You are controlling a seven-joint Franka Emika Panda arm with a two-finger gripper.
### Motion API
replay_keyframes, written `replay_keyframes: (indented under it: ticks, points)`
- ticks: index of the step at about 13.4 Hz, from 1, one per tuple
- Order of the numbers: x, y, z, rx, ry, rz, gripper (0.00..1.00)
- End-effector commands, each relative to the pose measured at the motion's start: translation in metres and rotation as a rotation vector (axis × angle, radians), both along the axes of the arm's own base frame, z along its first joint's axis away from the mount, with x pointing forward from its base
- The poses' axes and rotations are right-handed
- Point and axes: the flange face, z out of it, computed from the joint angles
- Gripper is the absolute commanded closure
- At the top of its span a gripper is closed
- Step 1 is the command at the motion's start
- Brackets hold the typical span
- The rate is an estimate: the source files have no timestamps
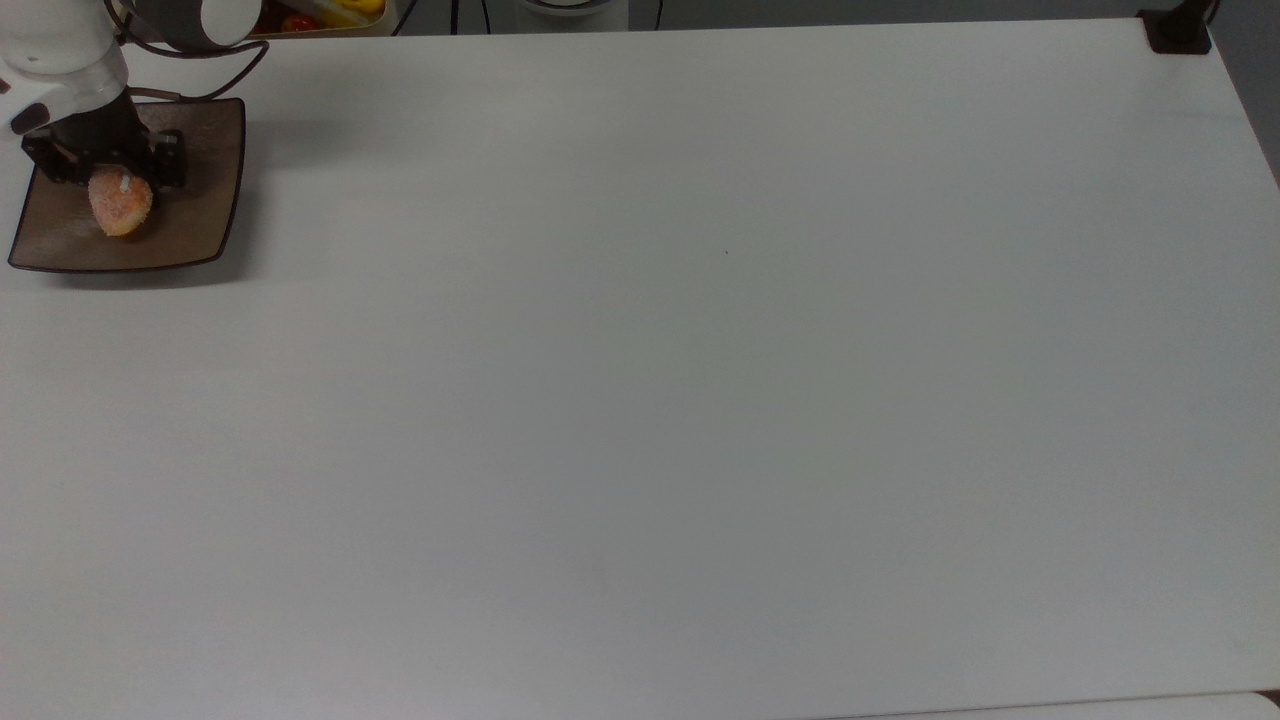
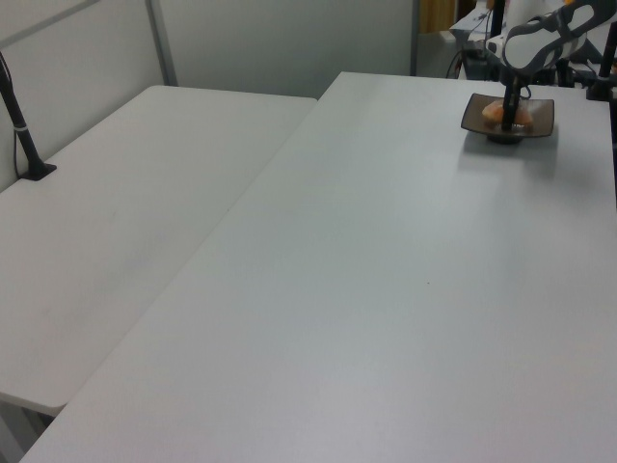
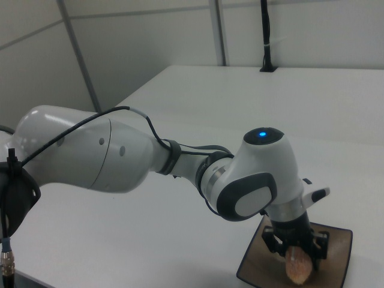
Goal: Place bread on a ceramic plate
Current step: 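Lower the bread roll onto the plate and open the gripper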
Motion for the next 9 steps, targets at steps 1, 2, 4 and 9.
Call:
replay_keyframes:
  ticks: [1, 2, 4, 9]
  points:
    - [0.003, -0.002, 0.004, -0.007, -0.011, 0.015, 0.17]
    - [0.004, -0.002, 0.005, -0.008, -0.013, 0.013, 0.0]
    - [0.003, 0.0, 0.006, -0.003, -0.007, 0.012, 0.0]
    - [-0.003, 0.017, 0.059, 0.031, 0.001, 0.001, 0.0]
